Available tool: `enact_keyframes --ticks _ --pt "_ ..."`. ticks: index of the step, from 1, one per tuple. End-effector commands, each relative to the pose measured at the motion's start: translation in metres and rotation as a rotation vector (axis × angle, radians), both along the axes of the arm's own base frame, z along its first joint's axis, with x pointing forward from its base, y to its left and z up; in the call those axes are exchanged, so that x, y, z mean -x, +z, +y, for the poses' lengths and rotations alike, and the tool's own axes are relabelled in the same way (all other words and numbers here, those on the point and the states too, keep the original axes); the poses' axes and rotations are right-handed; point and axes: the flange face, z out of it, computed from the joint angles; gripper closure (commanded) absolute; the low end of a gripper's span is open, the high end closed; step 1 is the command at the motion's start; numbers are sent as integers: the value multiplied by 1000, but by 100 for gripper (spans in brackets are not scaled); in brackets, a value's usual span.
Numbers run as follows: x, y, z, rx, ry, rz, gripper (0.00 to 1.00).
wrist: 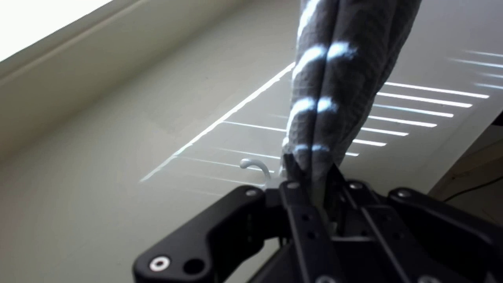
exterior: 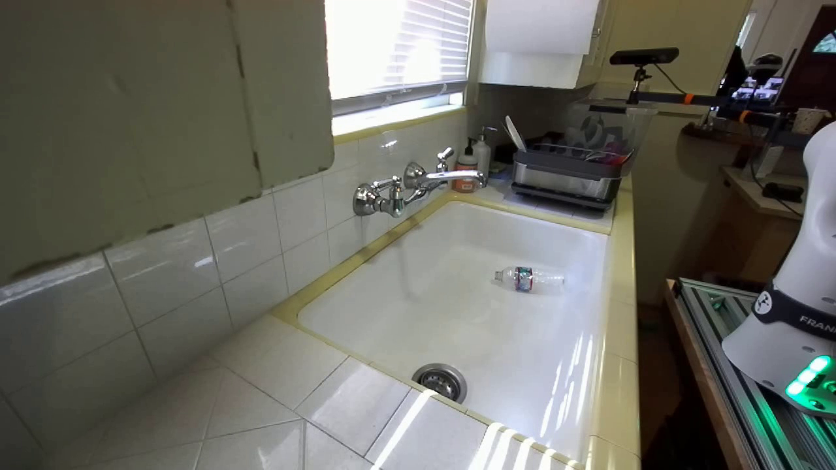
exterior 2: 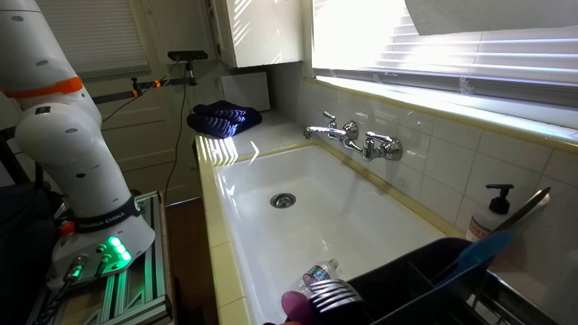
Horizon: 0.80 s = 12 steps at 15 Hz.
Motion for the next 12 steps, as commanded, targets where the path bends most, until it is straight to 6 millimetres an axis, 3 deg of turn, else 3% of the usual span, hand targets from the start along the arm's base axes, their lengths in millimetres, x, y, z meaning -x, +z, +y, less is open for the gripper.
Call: enact_keyframes --ticks 1,4,5,7,12 --pt "4 -6 -3 39 -8 20 96" --pt "4 -6 -4 37 -8 26 96" --pt "4 -5 -4 34 -8 25 59" --pt "5 -4 -5 34 -9 23 53" --pt "5 -1 -8 34 -16 12 15"
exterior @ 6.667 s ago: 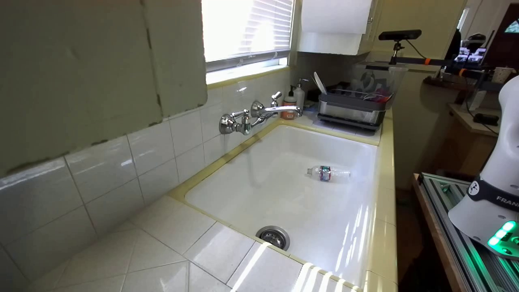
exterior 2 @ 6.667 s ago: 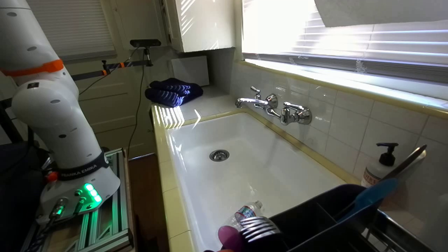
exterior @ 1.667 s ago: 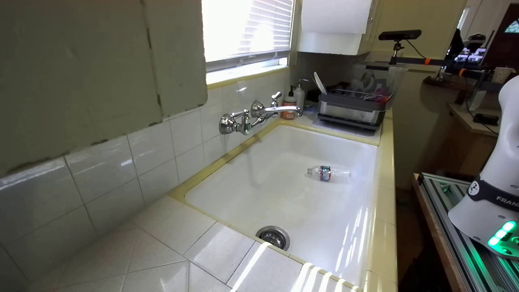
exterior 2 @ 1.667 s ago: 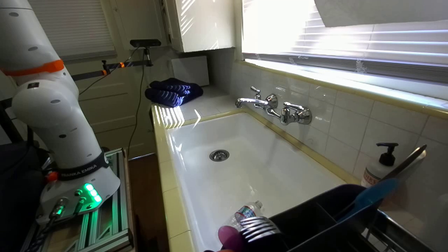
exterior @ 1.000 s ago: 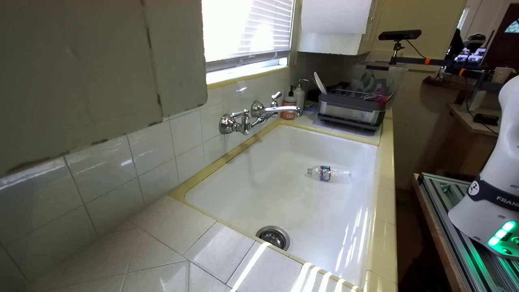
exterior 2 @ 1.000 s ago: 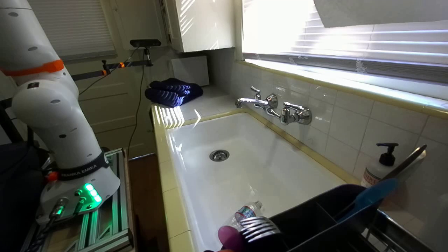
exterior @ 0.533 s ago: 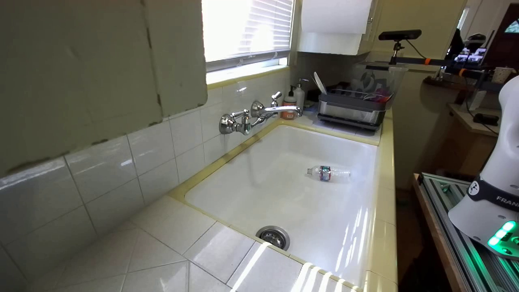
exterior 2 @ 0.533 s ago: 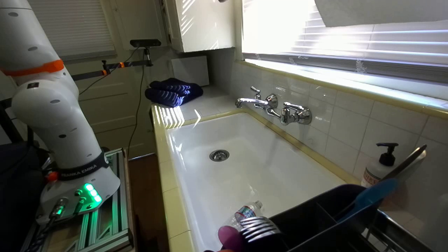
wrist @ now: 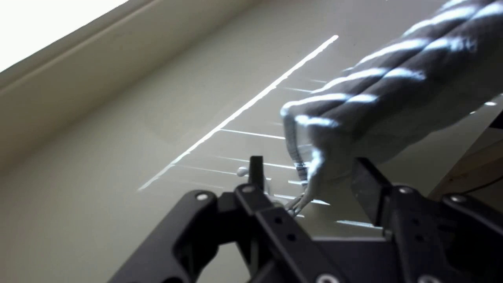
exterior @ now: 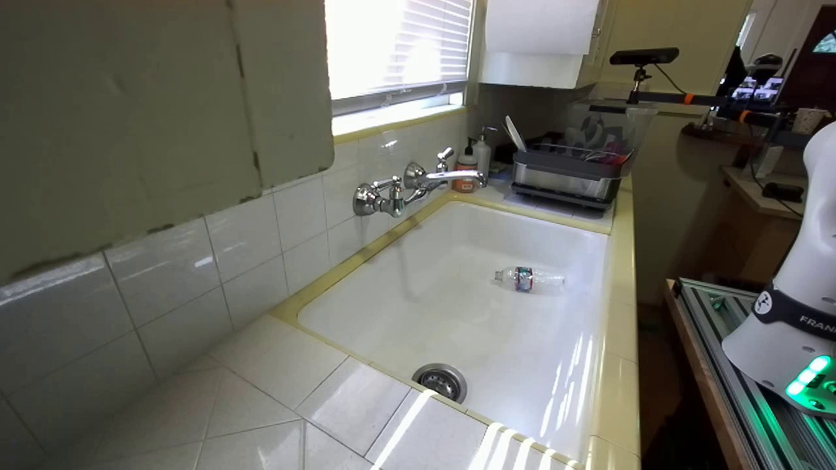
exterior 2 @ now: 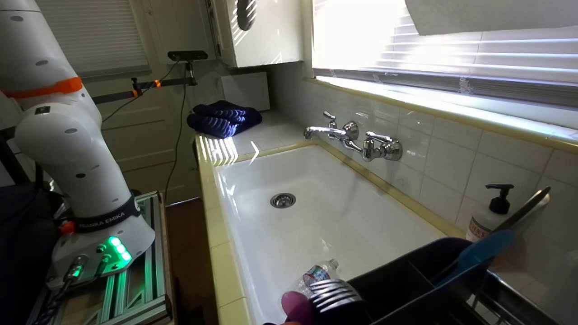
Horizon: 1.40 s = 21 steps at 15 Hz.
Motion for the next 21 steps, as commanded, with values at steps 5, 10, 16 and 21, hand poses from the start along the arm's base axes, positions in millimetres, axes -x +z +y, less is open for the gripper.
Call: enact_keyframes --ticks 5,10,16,21 --pt "11 5 -9 26 -17 -2 0" --pt "12 8 -22 30 -41 7 1" --pt "21 17 -53 38 -114 33 0" --pt "35 23 -83 82 -174 105 0"
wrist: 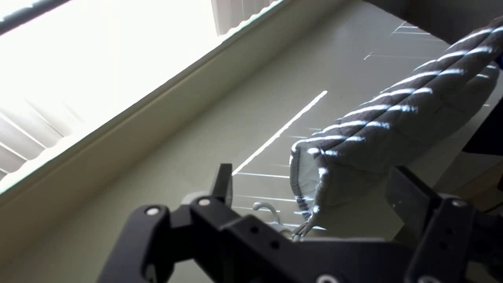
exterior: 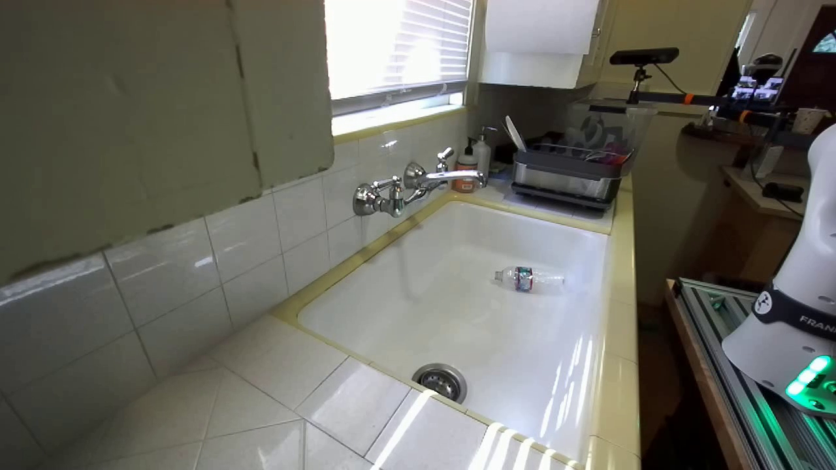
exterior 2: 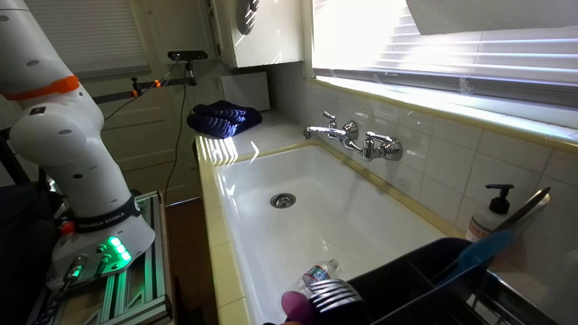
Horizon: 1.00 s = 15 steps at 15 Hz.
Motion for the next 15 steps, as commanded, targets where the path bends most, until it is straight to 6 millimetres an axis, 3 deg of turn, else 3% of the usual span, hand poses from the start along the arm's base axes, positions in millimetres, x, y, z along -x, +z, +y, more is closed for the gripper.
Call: enact_keyframes --ticks 1,9,15 --pt "17 3 -22 47 -45 74 0" --pt "39 -3 -70 51 -102 255 0" --pt "44 -23 -103 38 -222 415 0"
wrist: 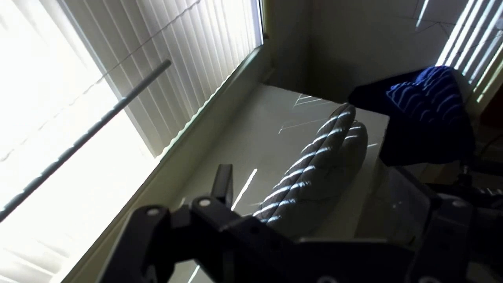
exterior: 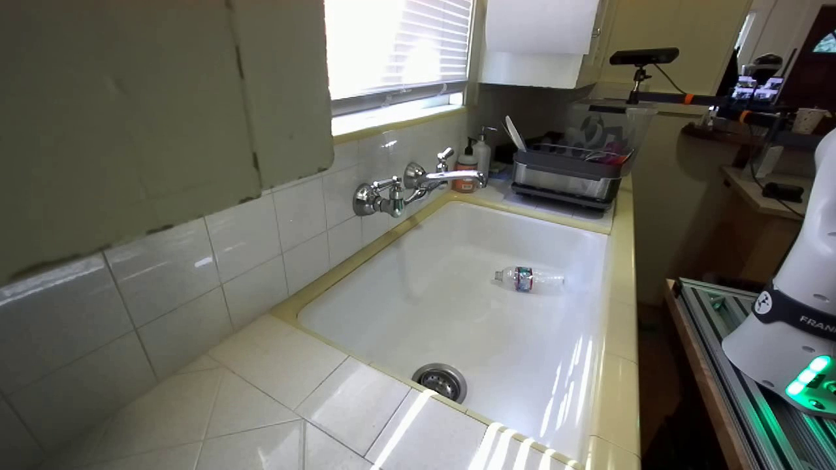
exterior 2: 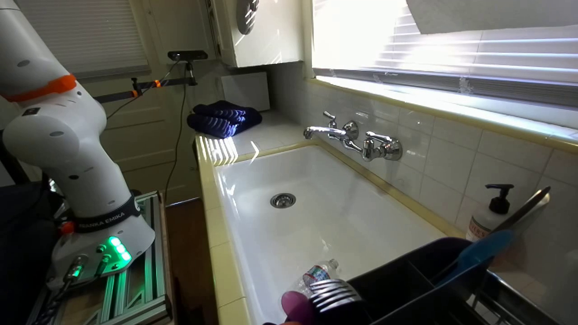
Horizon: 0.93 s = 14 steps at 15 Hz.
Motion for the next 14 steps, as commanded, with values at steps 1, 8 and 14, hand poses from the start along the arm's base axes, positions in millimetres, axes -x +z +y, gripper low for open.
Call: enact_keyframes --ticks 1,8,14 --pt "10 -12 -19 -12 -83 98 0" --pt "12 -41 -36 -71 -157 206 0" --pt "16 -75 -49 -127 -241 280 0"
